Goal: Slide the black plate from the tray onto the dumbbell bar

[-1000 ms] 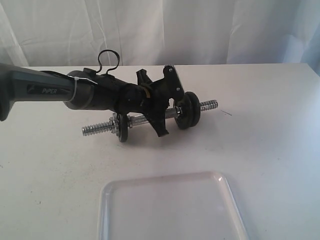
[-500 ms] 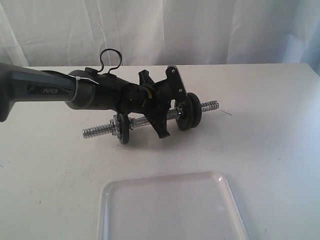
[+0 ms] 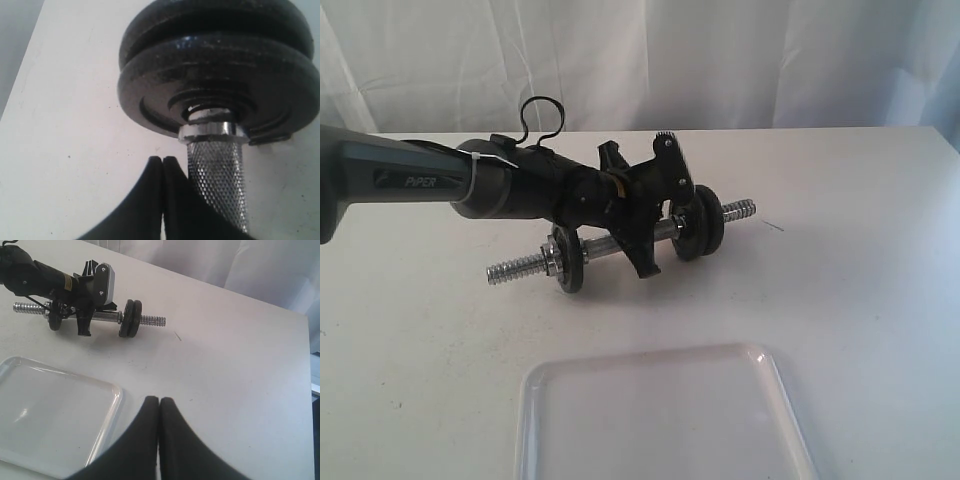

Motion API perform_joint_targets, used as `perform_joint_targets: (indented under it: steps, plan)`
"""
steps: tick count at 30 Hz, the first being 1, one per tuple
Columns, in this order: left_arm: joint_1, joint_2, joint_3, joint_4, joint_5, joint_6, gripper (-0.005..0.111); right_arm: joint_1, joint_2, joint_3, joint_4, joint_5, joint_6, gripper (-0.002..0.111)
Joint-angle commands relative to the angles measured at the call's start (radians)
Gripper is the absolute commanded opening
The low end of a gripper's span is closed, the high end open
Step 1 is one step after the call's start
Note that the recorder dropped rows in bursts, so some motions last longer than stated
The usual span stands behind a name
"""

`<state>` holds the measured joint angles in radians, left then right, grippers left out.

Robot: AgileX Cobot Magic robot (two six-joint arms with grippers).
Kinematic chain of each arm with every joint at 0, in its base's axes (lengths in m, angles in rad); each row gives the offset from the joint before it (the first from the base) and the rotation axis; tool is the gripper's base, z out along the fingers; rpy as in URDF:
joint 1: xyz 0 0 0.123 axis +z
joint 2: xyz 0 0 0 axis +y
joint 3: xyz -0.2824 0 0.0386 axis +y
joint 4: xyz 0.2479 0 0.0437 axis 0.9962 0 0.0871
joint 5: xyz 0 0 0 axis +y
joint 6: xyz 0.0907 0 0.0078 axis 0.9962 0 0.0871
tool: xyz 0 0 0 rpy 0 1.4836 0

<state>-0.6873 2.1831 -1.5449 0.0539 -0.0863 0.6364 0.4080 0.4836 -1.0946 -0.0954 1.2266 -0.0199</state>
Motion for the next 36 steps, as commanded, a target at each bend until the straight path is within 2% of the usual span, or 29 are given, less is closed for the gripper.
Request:
perform_joint_targets:
  steps: [1, 15, 22, 36]
  plan:
    - [-0.023, 0.04, 0.033, -0.012, 0.144, -0.005, 0.0, 0.003, -0.005, 0.003, -0.007, -0.006, -0.002, 0.0]
    - [-0.023, 0.04, 0.033, -0.012, 0.133, -0.002, 0.0, 0.003, -0.005, 0.003, -0.007, -0.006, -0.002, 0.0]
    - [-0.023, 0.04, 0.025, -0.012, 0.103, 0.085, 0.0, 0.003, -0.005, 0.003, -0.007, -0.006, -0.002, 0.0]
    - [-0.023, 0.039, 0.008, -0.009, 0.06, 0.085, 0.0, 0.003, -0.005, 0.003, -0.007, -0.006, -0.002, 0.0]
